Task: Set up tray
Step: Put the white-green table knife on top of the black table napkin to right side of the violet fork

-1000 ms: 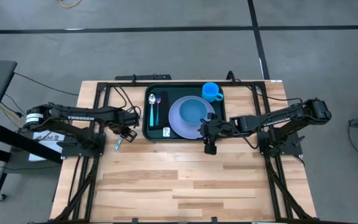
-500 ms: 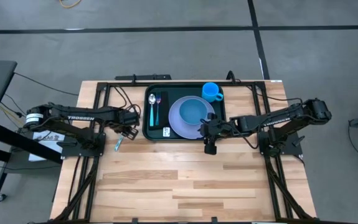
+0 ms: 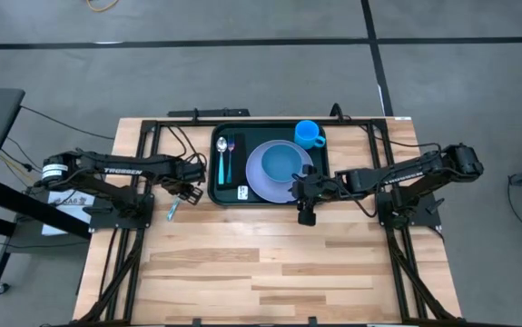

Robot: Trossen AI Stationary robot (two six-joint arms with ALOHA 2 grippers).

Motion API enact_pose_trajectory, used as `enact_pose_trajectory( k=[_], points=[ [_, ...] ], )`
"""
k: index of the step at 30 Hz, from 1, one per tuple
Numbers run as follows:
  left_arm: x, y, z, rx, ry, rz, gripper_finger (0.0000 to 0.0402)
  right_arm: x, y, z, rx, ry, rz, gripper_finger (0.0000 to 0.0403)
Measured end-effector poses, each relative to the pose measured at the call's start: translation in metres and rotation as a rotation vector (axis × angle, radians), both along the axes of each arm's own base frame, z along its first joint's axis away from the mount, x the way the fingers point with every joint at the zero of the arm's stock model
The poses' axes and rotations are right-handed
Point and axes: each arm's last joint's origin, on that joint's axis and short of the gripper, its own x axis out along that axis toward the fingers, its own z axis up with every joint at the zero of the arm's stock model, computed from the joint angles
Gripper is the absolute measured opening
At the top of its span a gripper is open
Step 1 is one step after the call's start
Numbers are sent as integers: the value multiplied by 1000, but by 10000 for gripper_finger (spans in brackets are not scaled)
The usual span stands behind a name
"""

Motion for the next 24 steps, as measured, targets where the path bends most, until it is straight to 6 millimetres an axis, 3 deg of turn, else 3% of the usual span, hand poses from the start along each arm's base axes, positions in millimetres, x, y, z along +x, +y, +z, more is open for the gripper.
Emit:
enact_pose_trajectory(
  k=[24],
  points=[
    [-2,13,1,93,10,18,140,0,0,0,0,0,1,164]
  ],
)
